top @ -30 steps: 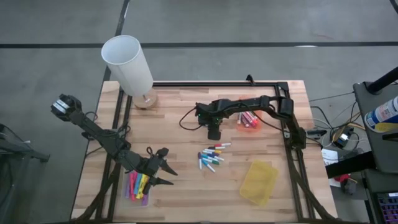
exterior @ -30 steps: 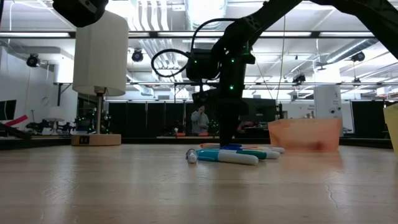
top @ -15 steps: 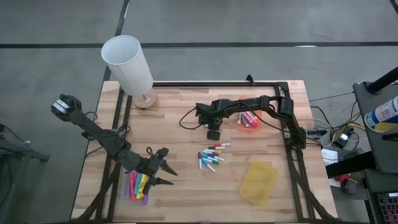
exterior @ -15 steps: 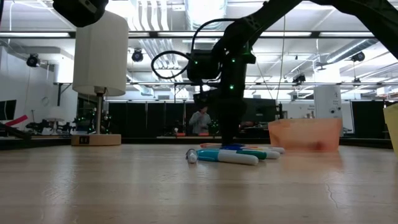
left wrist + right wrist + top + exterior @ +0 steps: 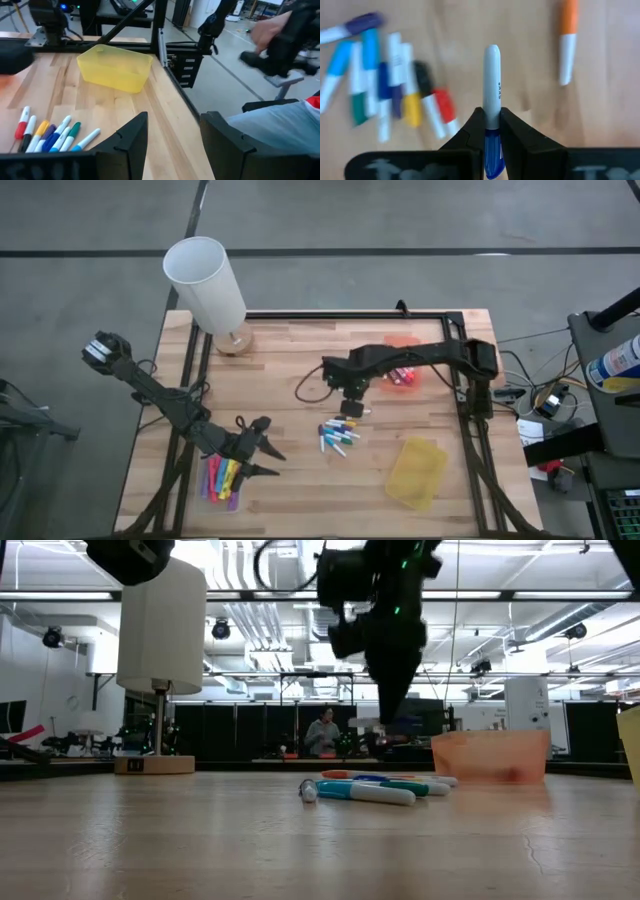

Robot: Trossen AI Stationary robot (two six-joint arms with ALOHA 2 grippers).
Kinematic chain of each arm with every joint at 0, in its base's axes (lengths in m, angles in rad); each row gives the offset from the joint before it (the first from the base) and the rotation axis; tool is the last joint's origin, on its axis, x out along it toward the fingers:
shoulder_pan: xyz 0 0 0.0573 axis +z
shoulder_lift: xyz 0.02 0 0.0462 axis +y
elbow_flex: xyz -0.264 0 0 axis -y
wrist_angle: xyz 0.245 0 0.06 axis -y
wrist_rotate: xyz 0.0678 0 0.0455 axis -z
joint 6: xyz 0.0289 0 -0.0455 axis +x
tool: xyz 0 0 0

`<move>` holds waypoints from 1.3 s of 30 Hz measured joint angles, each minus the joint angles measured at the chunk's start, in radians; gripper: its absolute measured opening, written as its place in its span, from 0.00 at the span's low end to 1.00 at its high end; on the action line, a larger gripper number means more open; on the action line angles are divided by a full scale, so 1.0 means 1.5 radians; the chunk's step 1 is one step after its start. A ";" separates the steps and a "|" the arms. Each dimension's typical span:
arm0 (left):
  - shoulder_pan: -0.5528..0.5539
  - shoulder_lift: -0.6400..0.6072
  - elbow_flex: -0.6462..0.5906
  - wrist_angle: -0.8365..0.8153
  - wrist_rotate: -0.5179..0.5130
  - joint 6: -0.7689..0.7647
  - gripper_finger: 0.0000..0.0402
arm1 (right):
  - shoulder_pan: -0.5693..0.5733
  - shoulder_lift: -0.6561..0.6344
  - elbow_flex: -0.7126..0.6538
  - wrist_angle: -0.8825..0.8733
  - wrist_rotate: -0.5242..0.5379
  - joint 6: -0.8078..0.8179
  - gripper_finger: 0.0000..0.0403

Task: Pick & Place Markers
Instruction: Put the blue highlighter pen into the yellow bin

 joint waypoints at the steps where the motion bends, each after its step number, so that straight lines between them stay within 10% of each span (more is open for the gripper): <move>1: 0.000 0.000 0.000 -0.002 -0.002 0.000 0.43 | 0.013 -0.009 -0.001 -0.005 0.000 0.009 0.08; 39: 0.006 0.000 0.000 0.011 -0.038 0.000 0.43 | 0.541 -0.287 -0.340 0.004 0.043 0.728 0.08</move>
